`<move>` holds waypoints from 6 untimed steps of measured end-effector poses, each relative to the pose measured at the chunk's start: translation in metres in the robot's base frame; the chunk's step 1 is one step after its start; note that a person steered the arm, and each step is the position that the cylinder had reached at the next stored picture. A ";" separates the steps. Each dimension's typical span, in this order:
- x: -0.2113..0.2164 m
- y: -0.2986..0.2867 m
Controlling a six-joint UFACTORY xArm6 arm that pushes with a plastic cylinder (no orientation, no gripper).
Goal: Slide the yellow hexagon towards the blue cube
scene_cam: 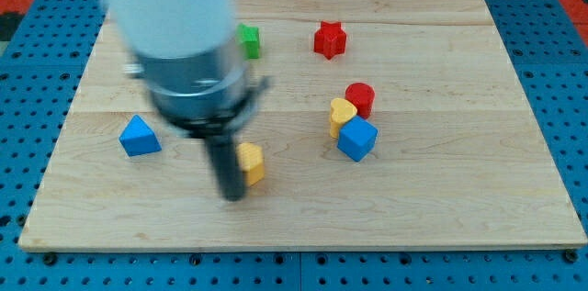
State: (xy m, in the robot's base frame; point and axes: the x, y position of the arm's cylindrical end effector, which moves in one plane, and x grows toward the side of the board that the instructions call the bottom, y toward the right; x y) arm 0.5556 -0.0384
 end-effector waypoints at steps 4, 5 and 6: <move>-0.023 -0.113; -0.038 -0.073; -0.040 -0.016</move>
